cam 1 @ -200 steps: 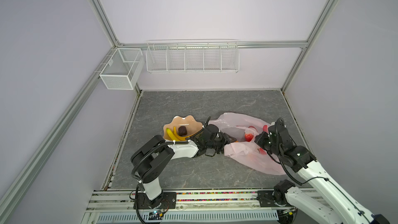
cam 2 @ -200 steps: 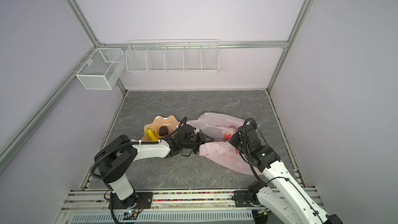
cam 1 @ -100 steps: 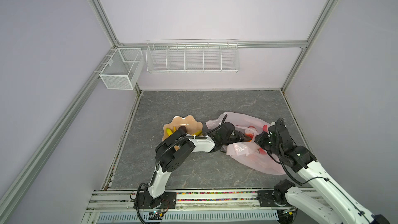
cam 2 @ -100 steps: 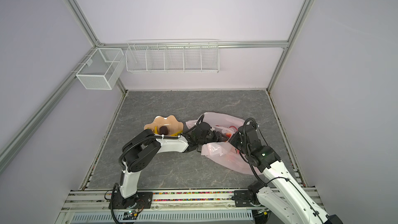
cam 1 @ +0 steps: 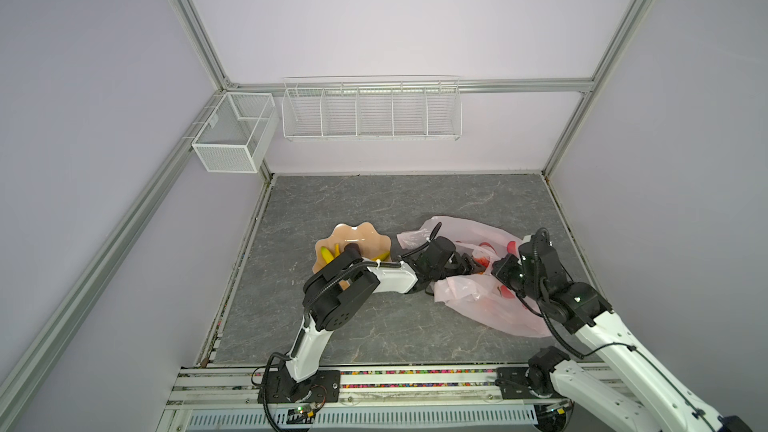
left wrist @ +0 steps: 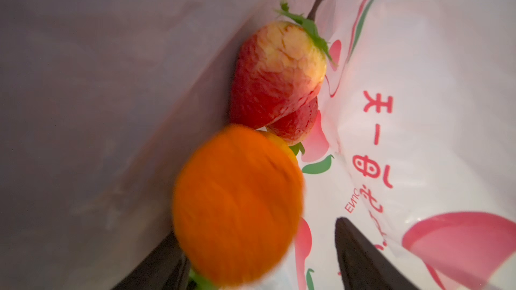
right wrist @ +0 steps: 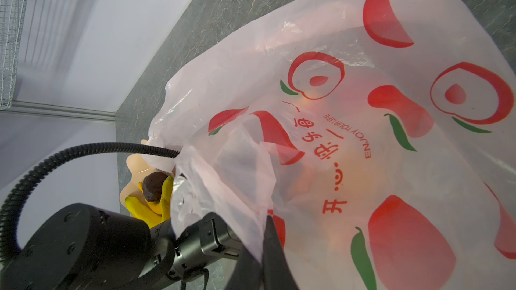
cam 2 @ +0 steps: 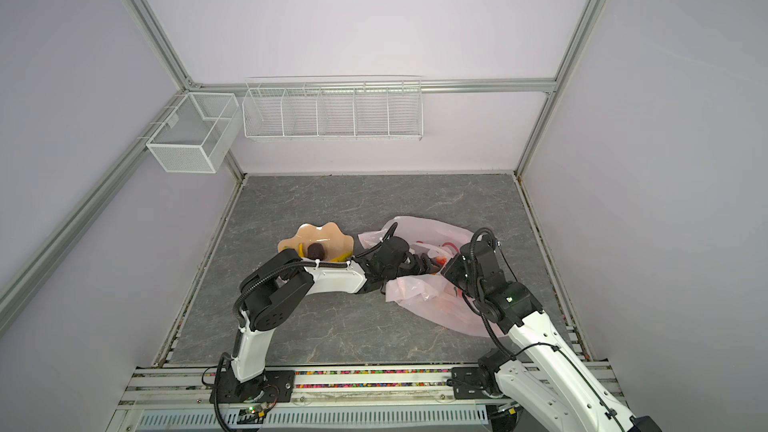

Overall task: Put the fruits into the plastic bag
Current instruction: 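Lower the tangerine into the bag and open the left gripper, then withdraw the left gripper from the bag back over the bowl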

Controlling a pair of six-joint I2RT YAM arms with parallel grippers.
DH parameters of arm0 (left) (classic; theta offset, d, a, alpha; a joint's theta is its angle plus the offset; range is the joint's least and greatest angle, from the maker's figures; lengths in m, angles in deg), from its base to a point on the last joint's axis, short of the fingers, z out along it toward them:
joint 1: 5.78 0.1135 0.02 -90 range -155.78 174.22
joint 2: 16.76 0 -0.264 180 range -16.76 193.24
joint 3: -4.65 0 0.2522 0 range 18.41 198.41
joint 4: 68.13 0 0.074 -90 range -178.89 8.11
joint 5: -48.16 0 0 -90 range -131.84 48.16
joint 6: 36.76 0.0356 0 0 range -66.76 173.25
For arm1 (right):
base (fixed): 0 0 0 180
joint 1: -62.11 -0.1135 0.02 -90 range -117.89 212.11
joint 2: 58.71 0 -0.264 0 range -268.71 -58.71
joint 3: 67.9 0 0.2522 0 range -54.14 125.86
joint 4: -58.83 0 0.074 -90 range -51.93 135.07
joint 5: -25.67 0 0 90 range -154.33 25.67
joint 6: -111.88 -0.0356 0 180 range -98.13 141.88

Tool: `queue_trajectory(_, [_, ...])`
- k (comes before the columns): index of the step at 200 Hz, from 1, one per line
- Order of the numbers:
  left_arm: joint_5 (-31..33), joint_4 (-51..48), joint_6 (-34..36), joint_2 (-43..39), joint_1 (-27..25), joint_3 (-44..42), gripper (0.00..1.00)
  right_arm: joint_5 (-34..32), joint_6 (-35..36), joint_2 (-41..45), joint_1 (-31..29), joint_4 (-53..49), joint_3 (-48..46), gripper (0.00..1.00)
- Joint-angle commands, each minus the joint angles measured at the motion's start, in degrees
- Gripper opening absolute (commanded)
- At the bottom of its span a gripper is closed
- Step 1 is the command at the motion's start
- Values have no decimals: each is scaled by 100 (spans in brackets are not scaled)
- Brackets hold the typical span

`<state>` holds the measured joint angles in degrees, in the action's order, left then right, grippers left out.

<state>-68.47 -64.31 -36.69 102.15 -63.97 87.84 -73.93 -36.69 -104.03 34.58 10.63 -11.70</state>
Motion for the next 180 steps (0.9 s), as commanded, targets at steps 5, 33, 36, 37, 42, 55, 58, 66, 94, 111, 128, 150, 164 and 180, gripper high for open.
queue_trajectory(5, [43,-340,59,-271,0,70,78,-24,-81,53,-31,64,-52,7])
queue_trajectory(33, [111,-555,179,-488,75,-84,75,-39,-80,84,-28,28,-51,7])
queue_trajectory(36, [107,-554,183,-508,84,-106,74,-45,-80,88,-30,17,-59,7])
queue_trajectory(37, [107,-554,189,-509,86,-110,73,-48,-82,91,-32,17,-59,7])
queue_trajectory(42, [117,-569,199,-551,104,-137,71,-43,-78,98,-26,21,-62,7])
queue_trajectory(55, [132,-646,262,-633,126,-184,59,-59,-79,110,-29,9,-60,7])
queue_trajectory(58, [132,-665,280,-645,132,-196,56,-65,-83,113,-28,5,-60,7])
queue_trajectory(66, [132,-677,297,-690,142,-231,47,-74,-80,120,-31,-7,-56,7])
queue_trajectory(94, [164,-664,324,-861,198,-444,32,-94,-78,116,-33,-19,-29,7])
queue_trajectory(111, [169,-620,335,-996,267,-639,29,-97,-76,128,-32,-23,-25,7])
queue_trajectory(128, [197,-708,426,-1212,371,-860,29,-95,-73,128,-32,-34,-25,7])
queue_trajectory(150, [299,-895,574,-1615,535,-1228,29,-105,-72,154,-31,-65,-17,7])
queue_trajectory(164, [440,-1042,681,-1936,622,-1510,29,-123,-66,179,-32,-89,-25,7])
queue_trajectory(180, [594,-1230,762,-2322,735,-1846,28,-140,-56,199,-29,-107,-34,7])
